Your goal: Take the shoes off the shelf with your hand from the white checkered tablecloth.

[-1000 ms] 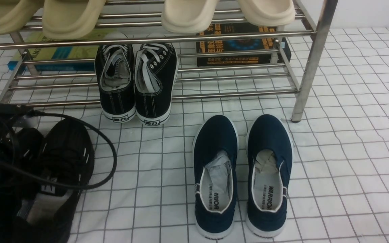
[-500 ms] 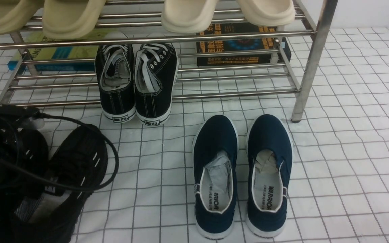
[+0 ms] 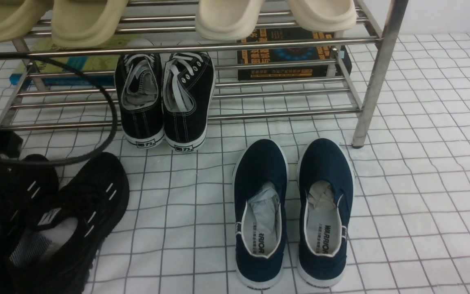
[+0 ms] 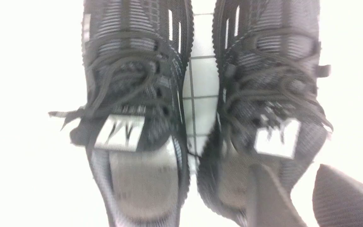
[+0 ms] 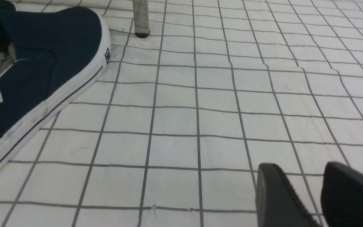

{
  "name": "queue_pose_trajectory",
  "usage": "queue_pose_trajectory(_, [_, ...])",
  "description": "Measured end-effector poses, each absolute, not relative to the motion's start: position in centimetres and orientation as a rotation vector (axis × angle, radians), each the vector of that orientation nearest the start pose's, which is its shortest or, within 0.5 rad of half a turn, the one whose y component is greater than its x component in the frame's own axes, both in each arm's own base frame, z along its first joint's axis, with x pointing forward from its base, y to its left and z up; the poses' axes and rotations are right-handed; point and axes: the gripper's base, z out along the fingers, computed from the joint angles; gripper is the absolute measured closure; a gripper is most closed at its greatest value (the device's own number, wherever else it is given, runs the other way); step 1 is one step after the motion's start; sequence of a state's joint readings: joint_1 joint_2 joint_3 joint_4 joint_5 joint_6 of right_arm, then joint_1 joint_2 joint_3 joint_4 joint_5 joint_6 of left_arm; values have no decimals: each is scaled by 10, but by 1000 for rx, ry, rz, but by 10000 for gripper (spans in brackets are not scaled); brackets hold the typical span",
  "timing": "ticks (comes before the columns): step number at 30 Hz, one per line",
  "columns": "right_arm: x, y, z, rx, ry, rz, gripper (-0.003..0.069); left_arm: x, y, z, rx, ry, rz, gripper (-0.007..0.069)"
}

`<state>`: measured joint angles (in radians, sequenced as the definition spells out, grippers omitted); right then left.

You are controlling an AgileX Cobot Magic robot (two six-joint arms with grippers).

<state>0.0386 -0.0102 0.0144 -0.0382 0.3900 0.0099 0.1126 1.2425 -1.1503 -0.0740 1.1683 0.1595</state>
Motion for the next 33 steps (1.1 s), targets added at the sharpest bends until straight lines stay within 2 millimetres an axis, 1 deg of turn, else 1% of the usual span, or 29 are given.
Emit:
queue_pose_trajectory(1, [52,1,174,-50,1877,-5,420,217,18,349,34,2724,-26,468])
queue_pose_trajectory(2, [52,1,174,-50,1877,-5,420,204,16,354,29,2708,-32,514])
queue_pose_trajectory(3, [52,1,174,-50,1877,-5,420,202,16,356,28,2701,-30,522])
queue_pose_trajectory(4, [52,1,174,-50,1877,-5,420,182,13,360,27,2666,-38,579])
queue_pose_trajectory(6, [52,1,174,-50,1877,-5,420,159,10,358,27,2641,-47,614])
queue_pose_trajectory(8, [52,1,174,-50,1877,-5,420,131,5,347,25,2607,-67,623])
queue_pose_trajectory(9, [52,1,174,-50,1877,-5,420,128,4,346,25,2604,-70,623])
queue_pose_trajectory(10, [52,1,174,-50,1877,-5,420,111,0,335,17,2538,-96,623])
queue_pose_trajectory(12, [52,1,174,-50,1877,-5,420,88,-7,318,-5,2402,-148,623])
queue_pose_trajectory(13, [52,1,174,-50,1877,-5,420,84,-8,314,-10,2371,-159,623])
queue_pose_trajectory(14, [52,1,174,-50,1877,-5,420,69,-12,295,-42,2232,-206,623])
queue_pose_trajectory(15, [52,1,174,-50,1877,-5,420,64,-13,293,-53,2152,-215,623])
queue_pose_trajectory(16, [52,1,174,-50,1877,-5,420,58,-14,286,-69,2068,-221,623])
queue_pose_trajectory(17, [52,1,174,-50,1877,-5,420,56,-15,284,-69,2064,-224,623])
queue_pose_trajectory(18, [52,1,174,-50,1877,-5,420,50,-14,276,-90,1944,-225,623])
queue_pose_trajectory(19, [52,1,174,-50,1877,-5,420,46,-14,271,-101,1878,-228,623])
queue_pose_trajectory(22, [52,1,174,-50,1877,-5,420,36,-14,256,-110,1755,-221,623])
queue_pose_trajectory(23, [52,1,174,-50,1877,-5,420,35,-14,255,-110,1751,-220,623])
queue_pose_trajectory(24, [52,1,174,-50,1876,-5,420,36,-13,248,-112,1753,-214,622])
queue_pose_trajectory(27, [52,1,174,-50,1878,-5,420,38,-12,237,-109,1780,-189,617])
queue_pose_trajectory(33, [52,1,174,-50,1878,-5,420,44,-8,228,-116,1786,-146,613])
